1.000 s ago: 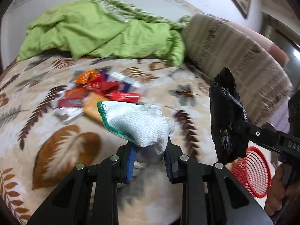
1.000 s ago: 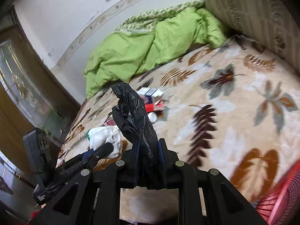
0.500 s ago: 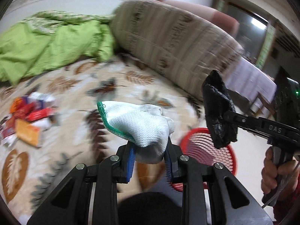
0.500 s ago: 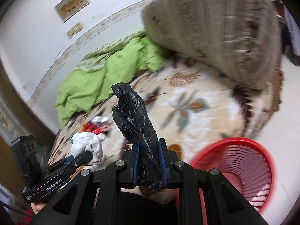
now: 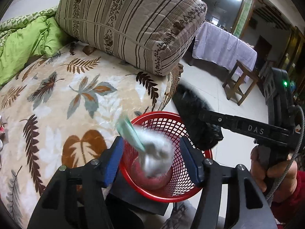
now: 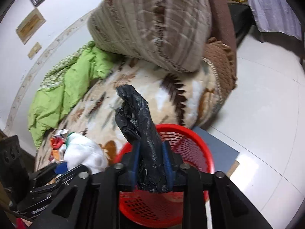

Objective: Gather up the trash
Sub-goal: 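Open both tools to drop the cloth and bag into the red wastebasket, then move both tools back over the remaining trash pile on the bed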

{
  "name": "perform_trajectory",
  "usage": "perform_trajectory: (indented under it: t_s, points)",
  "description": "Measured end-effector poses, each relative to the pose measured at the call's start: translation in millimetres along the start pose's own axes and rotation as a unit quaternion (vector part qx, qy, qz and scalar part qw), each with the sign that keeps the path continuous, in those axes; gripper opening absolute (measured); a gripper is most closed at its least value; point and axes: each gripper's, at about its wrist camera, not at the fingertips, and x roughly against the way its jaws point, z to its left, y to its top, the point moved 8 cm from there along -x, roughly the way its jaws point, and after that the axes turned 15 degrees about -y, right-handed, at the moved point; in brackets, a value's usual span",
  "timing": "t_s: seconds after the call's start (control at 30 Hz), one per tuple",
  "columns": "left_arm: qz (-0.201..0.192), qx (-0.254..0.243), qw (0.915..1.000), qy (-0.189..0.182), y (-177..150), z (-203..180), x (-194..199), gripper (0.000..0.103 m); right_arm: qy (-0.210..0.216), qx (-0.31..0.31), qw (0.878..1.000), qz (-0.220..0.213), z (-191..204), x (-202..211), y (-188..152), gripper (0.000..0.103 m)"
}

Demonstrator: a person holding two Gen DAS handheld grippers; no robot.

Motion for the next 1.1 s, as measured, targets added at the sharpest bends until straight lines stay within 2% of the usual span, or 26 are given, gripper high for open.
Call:
perform_trajectory:
  t_s: [0.07, 0.27, 0.47, 0.6, 0.8, 0.9, 1.1]
  points:
    - [-0.002, 0.004, 1.0, -0.005, -1, 0, 3, 0.061, -0.007, -0.008, 1.0, -0.007, -7, 1, 2, 0.054]
    - [-0.027, 0.027, 0.9992, 0.015, -5, 16, 29, 0.067, 0.006, 0.001, 1.0, -0.015, 3, 6, 5, 0.055]
    - [-0.063, 0.062, 0.9942, 0.062, -14, 43, 77, 0.07, 0.06, 0.036, 0.997, -0.017, 57, 9, -1, 0.055]
    - [-0.089, 0.084, 0.9877, 0.097, -23, 59, 119, 0.071, 0.102, 0.086, 0.991, -0.024, 109, 19, -9, 0.055]
    - [-0.13, 0.108, 0.9725, 0.161, -40, 73, 189, 0.073, 0.156, 0.152, 0.976, -0.031, 182, 42, -27, 0.055]
    - [-0.151, 0.122, 0.9614, 0.195, -52, 79, 222, 0.074, 0.177, 0.18, 0.967, -0.032, 208, 55, -38, 0.055]
    - [-0.184, 0.152, 0.9392, 0.247, -75, 95, 273, 0.075, 0.189, 0.247, 0.949, -0.043, 250, 75, -60, 0.055]
